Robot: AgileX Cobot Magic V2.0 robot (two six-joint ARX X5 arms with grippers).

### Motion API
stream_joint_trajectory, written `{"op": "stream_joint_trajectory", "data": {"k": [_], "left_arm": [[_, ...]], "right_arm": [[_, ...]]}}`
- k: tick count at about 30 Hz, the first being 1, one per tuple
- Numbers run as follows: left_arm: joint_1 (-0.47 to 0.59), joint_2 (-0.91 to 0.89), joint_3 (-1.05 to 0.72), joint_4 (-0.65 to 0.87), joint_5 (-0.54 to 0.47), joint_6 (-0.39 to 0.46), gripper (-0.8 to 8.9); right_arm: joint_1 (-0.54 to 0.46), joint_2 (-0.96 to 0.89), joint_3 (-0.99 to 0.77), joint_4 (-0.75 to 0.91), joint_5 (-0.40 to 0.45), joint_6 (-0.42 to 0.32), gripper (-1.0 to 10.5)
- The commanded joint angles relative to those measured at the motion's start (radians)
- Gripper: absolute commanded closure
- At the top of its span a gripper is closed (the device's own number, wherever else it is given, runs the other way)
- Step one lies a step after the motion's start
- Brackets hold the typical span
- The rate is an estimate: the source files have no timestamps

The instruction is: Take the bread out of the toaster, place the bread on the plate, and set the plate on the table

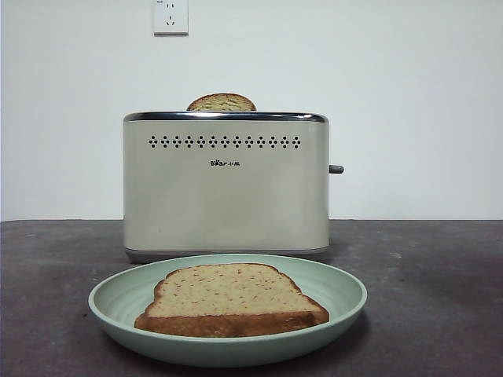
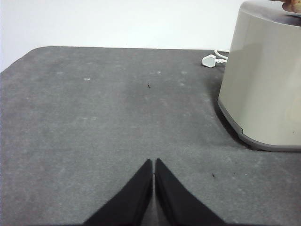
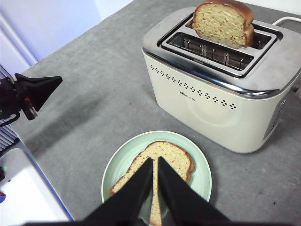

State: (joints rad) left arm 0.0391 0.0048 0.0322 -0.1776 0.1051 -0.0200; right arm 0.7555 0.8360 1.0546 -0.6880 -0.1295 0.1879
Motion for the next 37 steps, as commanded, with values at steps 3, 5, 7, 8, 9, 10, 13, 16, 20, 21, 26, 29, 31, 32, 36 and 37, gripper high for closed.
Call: {"op": "stream_joint_trajectory", "data": {"k": [3, 5, 7, 8, 9, 10, 13, 16, 20, 21, 26, 29, 31, 32, 36, 37], "left_arm": [[0.003, -0.002, -0.020, -0.012, 0.001, -0.047, 8.06], [0.003, -0.002, -0.020, -0.011, 0.000, -0.047, 8.06], [0.003, -0.002, -0.020, -0.011, 0.000, -0.047, 8.06], [0.003, -0.002, -0.020, -0.011, 0.000, -0.047, 8.06], [0.003, -0.002, -0.020, -0.011, 0.000, -0.047, 8.06], [0.003, -0.002, -0.020, -0.011, 0.000, -0.047, 8.06], [0.003, -0.002, -0.020, -0.011, 0.000, -0.047, 8.06], [0.003, -0.002, -0.020, -0.011, 0.000, -0.047, 8.06], [0.003, -0.002, -0.020, -0.011, 0.000, -0.047, 8.06], [0.003, -0.002, -0.020, -0.011, 0.000, -0.047, 8.06], [0.003, -0.002, -0.020, -0.011, 0.000, -0.047, 8.06], [0.003, -0.002, -0.020, -0.011, 0.000, -0.047, 8.06], [0.003, -0.002, -0.020, -0.011, 0.000, -0.047, 8.06], [0.003, -0.002, -0.020, -0.011, 0.000, -0.047, 8.06], [0.003, -0.002, -0.020, -0.011, 0.000, -0.047, 8.06], [0.003, -0.002, -0.020, -0.011, 0.000, -0.047, 8.06]], "right_arm": [[0.007, 0.004, 0.013, 0.011, 0.004, -0.006, 9.4], [0.007, 0.004, 0.013, 0.011, 0.003, -0.006, 9.4], [0.007, 0.004, 0.013, 0.011, 0.003, -0.006, 9.4], [0.007, 0.004, 0.013, 0.011, 0.003, -0.006, 9.4], [0.007, 0.004, 0.013, 0.011, 0.003, -0.006, 9.4], [0.007, 0.004, 0.013, 0.011, 0.003, -0.006, 9.4], [0.007, 0.004, 0.013, 0.011, 0.003, -0.006, 9.4], [0.007, 0.004, 0.013, 0.011, 0.003, -0.006, 9.4], [0.007, 0.004, 0.013, 0.011, 0.003, -0.006, 9.4], [0.007, 0.004, 0.013, 0.011, 0.003, -0.006, 9.4], [0.007, 0.003, 0.013, 0.010, 0.003, -0.009, 9.4], [-0.044, -0.029, 0.013, 0.010, 0.042, -0.073, 9.4], [-0.108, -0.053, 0.011, 0.018, 0.051, -0.090, 9.4], [-0.148, -0.062, 0.008, 0.030, 0.045, -0.092, 9.4], [-0.333, -0.123, -0.049, 0.092, -0.036, -0.093, 9.4], [-0.377, -0.145, -0.076, 0.117, -0.059, -0.093, 9.4]]}}
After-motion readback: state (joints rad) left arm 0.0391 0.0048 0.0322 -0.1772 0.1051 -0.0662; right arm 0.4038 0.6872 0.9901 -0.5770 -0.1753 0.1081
